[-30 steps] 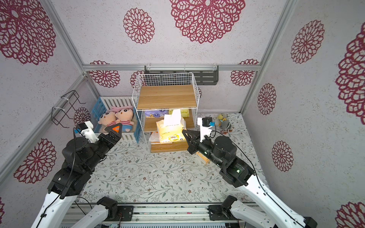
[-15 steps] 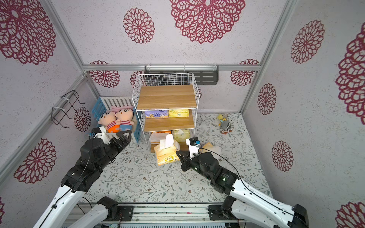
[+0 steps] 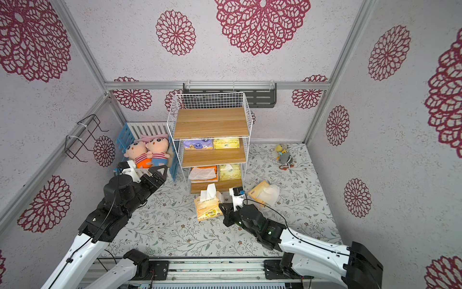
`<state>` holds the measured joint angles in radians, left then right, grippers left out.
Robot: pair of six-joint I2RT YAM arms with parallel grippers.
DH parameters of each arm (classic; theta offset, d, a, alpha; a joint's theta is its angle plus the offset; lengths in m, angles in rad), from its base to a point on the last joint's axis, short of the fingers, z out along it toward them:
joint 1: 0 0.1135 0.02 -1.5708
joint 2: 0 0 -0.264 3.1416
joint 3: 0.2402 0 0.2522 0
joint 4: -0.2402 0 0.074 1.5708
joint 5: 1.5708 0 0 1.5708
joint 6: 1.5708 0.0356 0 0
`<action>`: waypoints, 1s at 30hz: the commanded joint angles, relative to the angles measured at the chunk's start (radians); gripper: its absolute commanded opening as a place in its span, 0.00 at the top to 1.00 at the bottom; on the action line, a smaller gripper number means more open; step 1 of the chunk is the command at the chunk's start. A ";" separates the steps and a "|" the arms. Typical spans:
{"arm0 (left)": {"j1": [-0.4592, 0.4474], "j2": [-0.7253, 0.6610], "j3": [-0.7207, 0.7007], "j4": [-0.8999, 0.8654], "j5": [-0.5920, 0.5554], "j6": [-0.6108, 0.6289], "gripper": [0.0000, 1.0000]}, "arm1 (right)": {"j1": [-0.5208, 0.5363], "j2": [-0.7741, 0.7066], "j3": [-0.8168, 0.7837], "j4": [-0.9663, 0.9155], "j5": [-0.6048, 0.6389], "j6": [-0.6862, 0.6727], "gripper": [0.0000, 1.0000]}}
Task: Remove the tissue boxes from the shelf
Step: Place the box of tissues at the center of the board.
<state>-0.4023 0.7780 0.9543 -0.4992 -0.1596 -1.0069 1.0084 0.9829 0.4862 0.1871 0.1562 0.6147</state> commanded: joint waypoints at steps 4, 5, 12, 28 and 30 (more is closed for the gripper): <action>-0.012 -0.012 -0.030 0.010 -0.027 0.001 0.03 | 0.007 0.102 0.022 0.116 0.018 0.039 1.00; -0.012 -0.013 -0.036 0.010 -0.026 -0.001 0.03 | 0.007 0.124 0.036 0.112 0.016 0.034 1.00; -0.015 0.006 -0.067 -0.041 -0.051 0.018 0.03 | 0.008 0.290 0.051 0.224 -0.023 0.095 1.00; -0.011 -0.002 -0.201 -0.211 -0.124 -0.083 0.03 | 0.041 0.622 0.142 0.400 -0.024 0.226 1.00; -0.007 -0.023 -0.206 -0.222 -0.148 -0.094 0.03 | 0.055 0.670 0.167 0.407 -0.031 0.238 1.00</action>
<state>-0.4095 0.7837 0.7502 -0.6922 -0.2573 -1.0691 1.0409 1.6138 0.6147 0.5240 0.1253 0.8085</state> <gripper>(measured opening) 0.972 0.050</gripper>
